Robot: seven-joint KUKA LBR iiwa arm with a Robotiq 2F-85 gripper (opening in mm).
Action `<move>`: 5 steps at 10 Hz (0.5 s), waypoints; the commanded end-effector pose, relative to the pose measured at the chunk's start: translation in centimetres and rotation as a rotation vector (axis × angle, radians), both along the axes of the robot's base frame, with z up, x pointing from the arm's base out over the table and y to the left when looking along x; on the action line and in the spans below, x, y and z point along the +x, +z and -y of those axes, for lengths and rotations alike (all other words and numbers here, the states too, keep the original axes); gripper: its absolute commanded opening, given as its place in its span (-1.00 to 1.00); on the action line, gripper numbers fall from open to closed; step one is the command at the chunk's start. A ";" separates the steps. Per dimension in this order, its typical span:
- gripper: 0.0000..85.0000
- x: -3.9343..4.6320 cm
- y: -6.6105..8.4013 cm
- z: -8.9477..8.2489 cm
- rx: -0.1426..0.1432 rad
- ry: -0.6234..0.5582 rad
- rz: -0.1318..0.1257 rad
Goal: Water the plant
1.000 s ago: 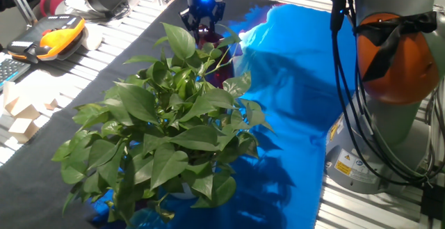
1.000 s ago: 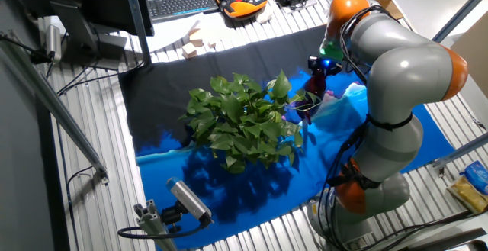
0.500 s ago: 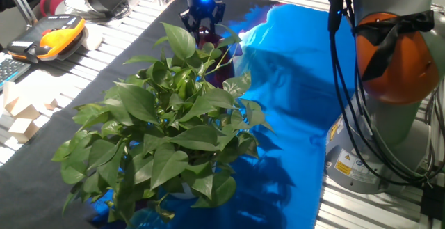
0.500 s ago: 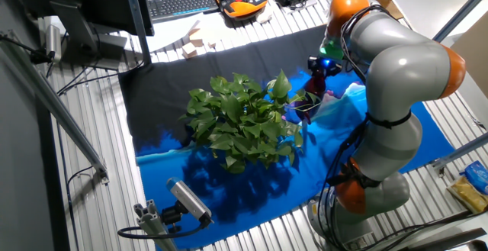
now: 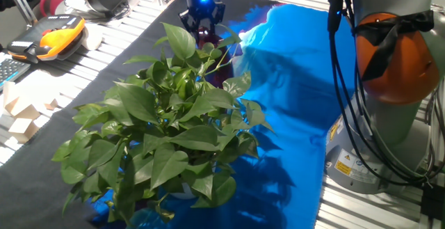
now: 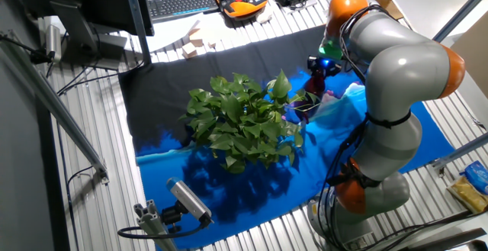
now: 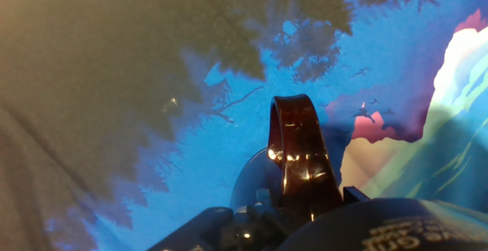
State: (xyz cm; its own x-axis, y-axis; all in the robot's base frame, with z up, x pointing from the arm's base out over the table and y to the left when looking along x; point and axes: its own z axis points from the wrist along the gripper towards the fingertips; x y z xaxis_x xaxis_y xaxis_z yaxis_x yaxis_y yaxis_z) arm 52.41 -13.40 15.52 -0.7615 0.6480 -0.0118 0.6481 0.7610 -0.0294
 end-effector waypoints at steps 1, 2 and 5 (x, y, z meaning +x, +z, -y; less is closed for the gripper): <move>0.20 0.02 0.0 0.0 0.000 0.000 0.000; 0.20 0.02 0.0 0.0 -0.005 -0.002 0.001; 0.20 0.14 0.8 0.3 0.001 0.009 0.001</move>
